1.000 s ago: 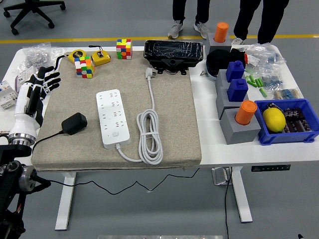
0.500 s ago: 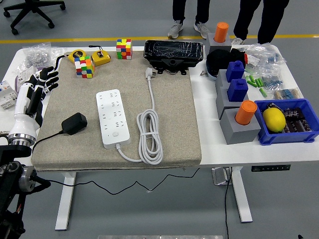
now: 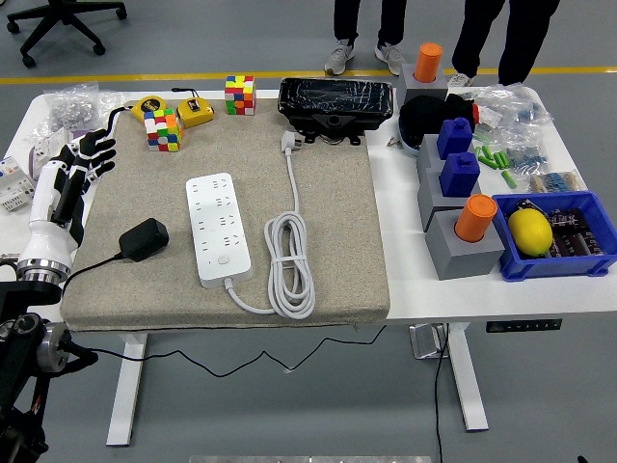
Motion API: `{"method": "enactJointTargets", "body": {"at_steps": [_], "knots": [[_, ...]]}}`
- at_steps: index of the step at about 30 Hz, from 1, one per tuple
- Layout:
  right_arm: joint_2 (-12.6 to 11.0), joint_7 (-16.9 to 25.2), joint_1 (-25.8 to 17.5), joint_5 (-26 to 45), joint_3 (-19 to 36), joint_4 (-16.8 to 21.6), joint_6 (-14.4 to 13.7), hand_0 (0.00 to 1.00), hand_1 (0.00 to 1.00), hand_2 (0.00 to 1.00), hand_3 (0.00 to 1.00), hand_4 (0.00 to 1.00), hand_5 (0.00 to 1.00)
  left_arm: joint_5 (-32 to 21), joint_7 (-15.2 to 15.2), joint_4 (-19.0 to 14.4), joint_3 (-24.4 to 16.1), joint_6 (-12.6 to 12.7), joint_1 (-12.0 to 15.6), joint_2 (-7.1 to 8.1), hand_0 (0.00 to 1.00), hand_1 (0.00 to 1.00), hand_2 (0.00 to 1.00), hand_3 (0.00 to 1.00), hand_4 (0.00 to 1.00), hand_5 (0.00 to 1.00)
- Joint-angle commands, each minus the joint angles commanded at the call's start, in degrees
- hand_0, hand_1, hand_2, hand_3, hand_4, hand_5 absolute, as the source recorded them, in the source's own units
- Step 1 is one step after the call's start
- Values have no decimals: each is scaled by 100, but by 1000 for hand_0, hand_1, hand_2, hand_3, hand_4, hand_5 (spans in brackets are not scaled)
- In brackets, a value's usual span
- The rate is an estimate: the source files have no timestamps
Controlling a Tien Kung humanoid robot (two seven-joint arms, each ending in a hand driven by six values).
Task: Pick up the plug,place it near the board,insert it into the board,press the button
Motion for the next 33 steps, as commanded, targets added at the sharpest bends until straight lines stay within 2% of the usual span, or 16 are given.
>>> {"method": "enactJointTargets", "body": {"at_steps": [33], "knots": [[4,3,13,0,23,0,-17,803,722,716,763,998,998,64,-15,-15,7,38,-31,3,757,783,770,760,989,753]]}}
